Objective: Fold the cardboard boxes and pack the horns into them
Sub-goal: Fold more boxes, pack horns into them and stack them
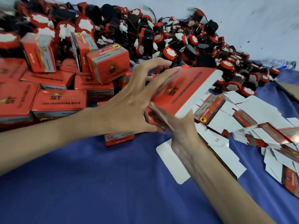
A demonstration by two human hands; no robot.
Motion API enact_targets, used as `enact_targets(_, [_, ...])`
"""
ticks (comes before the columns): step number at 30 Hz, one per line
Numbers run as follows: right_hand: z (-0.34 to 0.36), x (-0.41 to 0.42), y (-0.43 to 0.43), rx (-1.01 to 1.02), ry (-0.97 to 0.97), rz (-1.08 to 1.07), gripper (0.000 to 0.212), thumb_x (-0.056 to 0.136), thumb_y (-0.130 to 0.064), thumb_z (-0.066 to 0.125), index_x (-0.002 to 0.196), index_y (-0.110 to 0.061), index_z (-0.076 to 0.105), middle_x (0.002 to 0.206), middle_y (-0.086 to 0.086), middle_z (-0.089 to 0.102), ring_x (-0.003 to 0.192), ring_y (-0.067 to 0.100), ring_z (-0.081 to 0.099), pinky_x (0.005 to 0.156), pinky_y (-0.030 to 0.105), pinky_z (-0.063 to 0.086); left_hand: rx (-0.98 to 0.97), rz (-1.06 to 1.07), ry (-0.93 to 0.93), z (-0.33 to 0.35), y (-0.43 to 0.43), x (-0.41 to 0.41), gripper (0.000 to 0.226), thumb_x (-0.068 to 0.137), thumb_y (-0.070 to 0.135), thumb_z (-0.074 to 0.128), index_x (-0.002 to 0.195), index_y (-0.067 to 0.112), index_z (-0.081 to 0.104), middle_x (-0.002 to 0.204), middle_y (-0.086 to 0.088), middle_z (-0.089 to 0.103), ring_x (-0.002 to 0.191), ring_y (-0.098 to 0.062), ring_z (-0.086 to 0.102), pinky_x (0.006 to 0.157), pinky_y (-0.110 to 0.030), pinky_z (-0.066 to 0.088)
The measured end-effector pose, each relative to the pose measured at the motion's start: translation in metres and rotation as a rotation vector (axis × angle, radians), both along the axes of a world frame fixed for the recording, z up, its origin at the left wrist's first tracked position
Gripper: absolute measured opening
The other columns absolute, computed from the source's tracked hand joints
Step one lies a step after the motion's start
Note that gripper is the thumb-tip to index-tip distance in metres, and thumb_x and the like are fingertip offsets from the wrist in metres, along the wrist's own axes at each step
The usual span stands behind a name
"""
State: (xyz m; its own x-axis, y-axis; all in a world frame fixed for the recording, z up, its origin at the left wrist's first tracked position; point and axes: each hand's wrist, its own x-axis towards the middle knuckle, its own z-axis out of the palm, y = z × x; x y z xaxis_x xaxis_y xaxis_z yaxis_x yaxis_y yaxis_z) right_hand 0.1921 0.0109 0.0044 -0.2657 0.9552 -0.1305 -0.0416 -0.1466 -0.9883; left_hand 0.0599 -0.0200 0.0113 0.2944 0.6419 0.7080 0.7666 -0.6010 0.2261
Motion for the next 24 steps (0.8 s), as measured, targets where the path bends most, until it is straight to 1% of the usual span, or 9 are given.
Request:
enact_targets(4, [0.008, -0.008, -0.005, 0.067, -0.068, 0.106, 0.005, 0.083, -0.024, 0.068, 0.083, -0.019, 0.069, 0.068, -0.006, 0.069, 0.064, 0.012, 0.066, 0.057, 0.026, 0.052, 0.000, 0.052, -0.101, 0.003, -0.002, -0.003, 0.095, 0.065, 0.050, 0.076, 0.140, 0.014, 0.030, 0.132, -0.001, 0.034, 0.125, -0.011, 0.038, 0.104, -0.024, 0.039])
enact_targets(8, [0.032, 0.005, 0.008, -0.077, -0.346, 0.517, 0.057, 0.074, -0.071, 0.055, 0.068, -0.016, 0.071, 0.068, 0.006, 0.073, 0.058, 0.016, 0.069, 0.049, 0.019, 0.051, -0.210, 0.217, -0.453, 0.008, 0.004, -0.012, 0.070, 0.064, 0.036, 0.082, 0.121, 0.015, 0.048, 0.111, 0.010, 0.054, 0.096, 0.004, 0.050, 0.082, -0.002, 0.036])
enact_targets(11, [0.039, 0.024, 0.041, 0.162, -0.465, 0.166, 0.067, 0.079, -0.075, 0.044, 0.072, -0.013, 0.068, 0.070, 0.006, 0.073, 0.056, 0.012, 0.064, 0.056, 0.023, 0.047, -0.462, 0.265, -0.763, 0.001, 0.017, -0.023, 0.066, 0.066, 0.020, 0.086, 0.115, 0.031, 0.043, 0.102, 0.023, 0.056, 0.086, 0.021, 0.052, 0.070, 0.001, 0.040])
enact_targets(14, [0.035, 0.030, 0.091, 0.431, -0.520, -0.277, 0.055, 0.085, -0.066, 0.048, 0.107, -0.016, 0.055, 0.108, 0.000, 0.062, 0.102, 0.017, 0.058, 0.092, 0.044, 0.048, -0.512, 0.296, -0.808, -0.005, 0.023, -0.027, 0.069, 0.066, 0.017, 0.086, 0.115, 0.035, 0.041, 0.109, 0.020, 0.054, 0.095, 0.016, 0.052, 0.070, 0.001, 0.037])
enact_targets(16, [0.028, 0.019, 0.114, 0.395, -0.712, -0.275, 0.079, 0.082, -0.070, 0.050, 0.132, -0.010, 0.043, 0.134, 0.011, 0.048, 0.122, 0.027, 0.046, 0.103, 0.049, 0.040, -0.512, 0.361, -0.723, -0.004, 0.023, -0.025, 0.072, 0.065, 0.021, 0.087, 0.117, 0.035, 0.039, 0.122, 0.007, 0.047, 0.109, -0.002, 0.047, 0.083, -0.009, 0.035])
enact_targets(17, [0.023, 0.013, 0.123, 0.380, -0.764, -0.260, 0.080, 0.082, -0.071, 0.051, 0.130, -0.007, 0.046, 0.131, 0.015, 0.050, 0.119, 0.029, 0.049, 0.101, 0.048, 0.041, -0.521, 0.377, -0.702, -0.004, 0.022, -0.025, 0.074, 0.064, 0.022, 0.087, 0.119, 0.034, 0.039, 0.126, 0.004, 0.044, 0.113, -0.007, 0.044, 0.088, -0.016, 0.035])
enact_targets(19, [0.013, 0.003, 0.135, 0.381, -0.720, -0.273, 0.060, 0.085, -0.064, 0.055, 0.092, -0.005, 0.063, 0.088, 0.010, 0.063, 0.079, 0.020, 0.059, 0.076, 0.038, 0.046, -0.567, 0.360, -0.728, -0.002, 0.022, -0.026, 0.077, 0.064, 0.021, 0.087, 0.125, 0.030, 0.042, 0.129, 0.003, 0.046, 0.117, -0.010, 0.045, 0.096, -0.026, 0.038])
enact_targets(21, [0.005, -0.002, 0.139, 0.389, -0.716, -0.301, 0.049, 0.088, -0.052, 0.058, 0.090, -0.003, 0.063, 0.077, 0.006, 0.061, 0.064, 0.018, 0.053, 0.063, 0.035, 0.041, -0.611, 0.349, -0.752, -0.001, 0.021, -0.028, 0.078, 0.064, 0.020, 0.088, 0.129, 0.027, 0.044, 0.129, 0.004, 0.051, 0.119, -0.011, 0.048, 0.102, -0.033, 0.042])
enact_targets(24, [-0.001, -0.004, 0.142, 0.465, -0.817, -0.321, 0.076, 0.083, -0.057, 0.060, 0.136, -0.008, 0.038, 0.132, 0.014, 0.049, 0.118, 0.031, 0.048, 0.093, 0.046, 0.044, -0.606, 0.355, -0.744, -0.002, 0.022, -0.027, 0.076, 0.064, 0.021, 0.088, 0.127, 0.028, 0.045, 0.129, 0.005, 0.052, 0.118, -0.010, 0.049, 0.098, -0.029, 0.041])
